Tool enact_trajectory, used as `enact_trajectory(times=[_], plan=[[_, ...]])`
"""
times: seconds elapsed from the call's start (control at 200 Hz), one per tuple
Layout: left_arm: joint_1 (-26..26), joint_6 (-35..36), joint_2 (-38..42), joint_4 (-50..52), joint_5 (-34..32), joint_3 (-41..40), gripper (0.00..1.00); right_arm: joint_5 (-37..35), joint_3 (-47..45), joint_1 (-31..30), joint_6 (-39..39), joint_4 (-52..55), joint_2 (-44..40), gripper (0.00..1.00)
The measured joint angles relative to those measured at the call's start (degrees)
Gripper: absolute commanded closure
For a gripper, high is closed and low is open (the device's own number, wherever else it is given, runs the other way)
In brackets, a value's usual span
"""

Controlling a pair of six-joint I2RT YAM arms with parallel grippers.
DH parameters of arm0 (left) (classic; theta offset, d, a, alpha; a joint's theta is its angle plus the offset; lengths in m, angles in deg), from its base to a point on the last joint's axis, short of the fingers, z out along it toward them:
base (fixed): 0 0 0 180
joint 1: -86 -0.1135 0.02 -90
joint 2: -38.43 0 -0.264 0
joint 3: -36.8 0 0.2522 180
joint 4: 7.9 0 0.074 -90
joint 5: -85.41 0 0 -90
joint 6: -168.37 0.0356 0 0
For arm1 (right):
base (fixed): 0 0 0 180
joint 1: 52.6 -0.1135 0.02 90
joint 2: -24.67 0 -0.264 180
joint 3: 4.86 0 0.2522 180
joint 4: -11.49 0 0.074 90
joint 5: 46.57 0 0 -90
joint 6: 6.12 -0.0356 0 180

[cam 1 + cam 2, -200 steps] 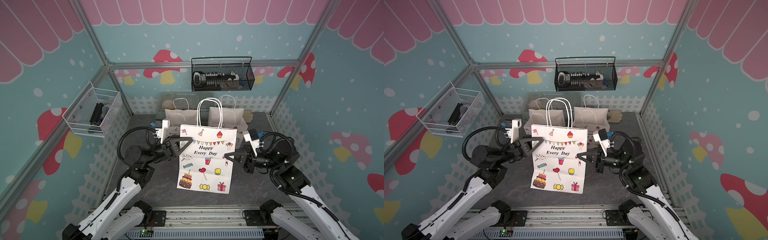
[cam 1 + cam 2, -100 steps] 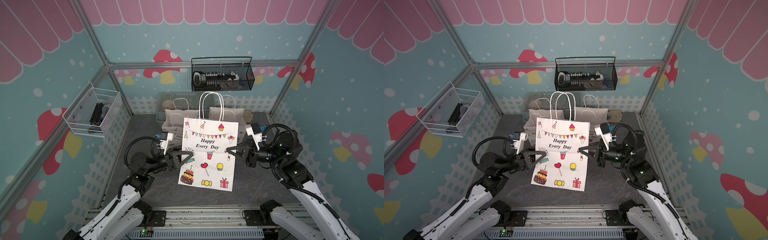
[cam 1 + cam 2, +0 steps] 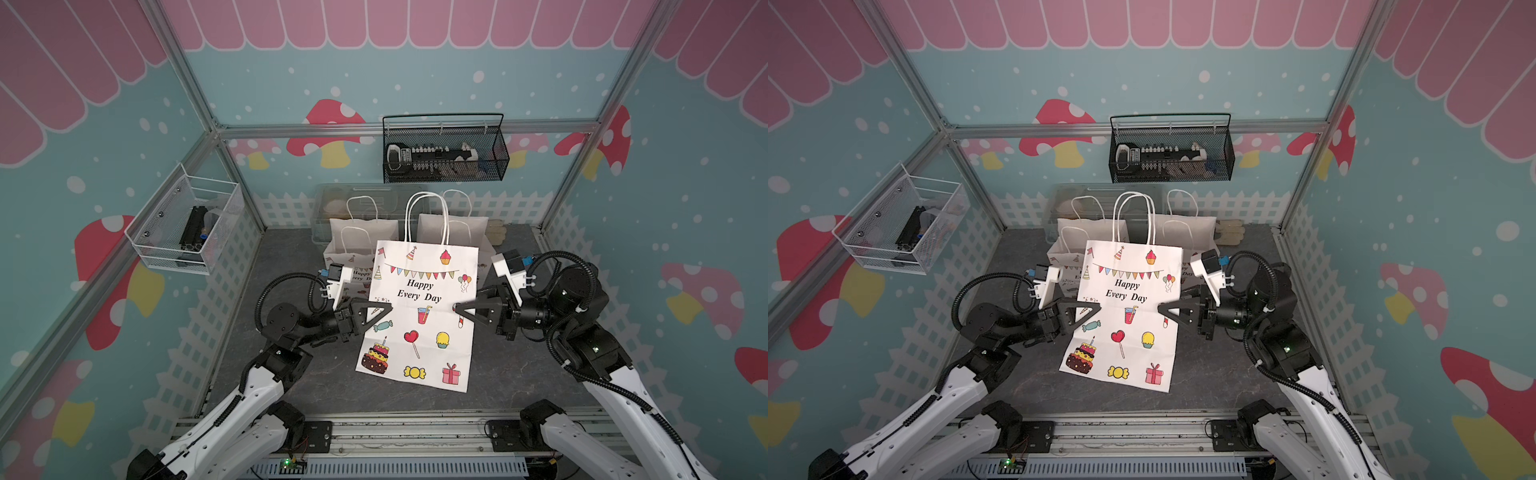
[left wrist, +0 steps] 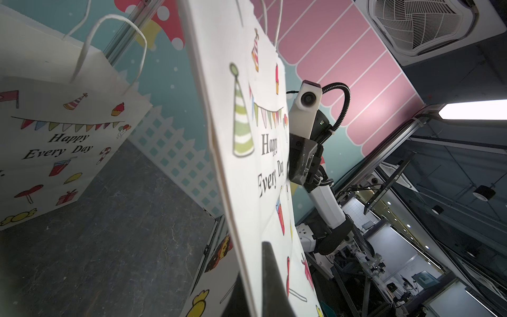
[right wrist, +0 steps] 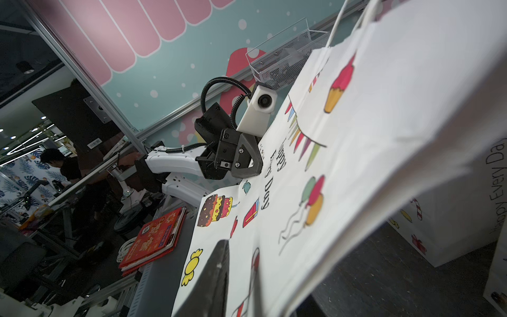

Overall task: Put away the paper bag
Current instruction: Press the paper bag.

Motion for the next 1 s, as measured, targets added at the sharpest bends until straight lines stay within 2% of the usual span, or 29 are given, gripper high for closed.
enact_trajectory(times=[0.095, 0.195, 0.375, 0.57, 0.785, 1.001], plan=[[0.0, 0.44, 0.74, 0.83, -1.11, 0.07, 1.0, 0.17, -1.11, 0.0, 0.24, 0.04, -1.03, 0.26], [0.0, 0.68, 1.4, 1.66, -2.32, 0.09, 1.0, 0.24, -3.23, 0.0, -0.37, 0.2, -2.86, 0.15], [0.0, 0.59, 1.86, 2.08, -3.43, 0.11, 1.0, 0.09, -8.94, -0.11, -3.96, -3.21, -5.42, 0.14], [0.0, -1.33, 0.76, -1.51, -3.39, 0.11, 1.0, -1.09, -11.45, -1.25, -7.69, -7.72, -4.24, 0.15], [0.0, -1.55, 0.7, -2.05, -3.3, 0.11, 1.0, -1.9, -11.41, -3.63, -8.52, -10.38, -2.84, 0.44], [0.0, -1.29, 0.87, -1.31, -2.89, 0.13, 1.0, -3.26, -8.87, -4.24, -2.86, -2.19, -2.6, 0.72]])
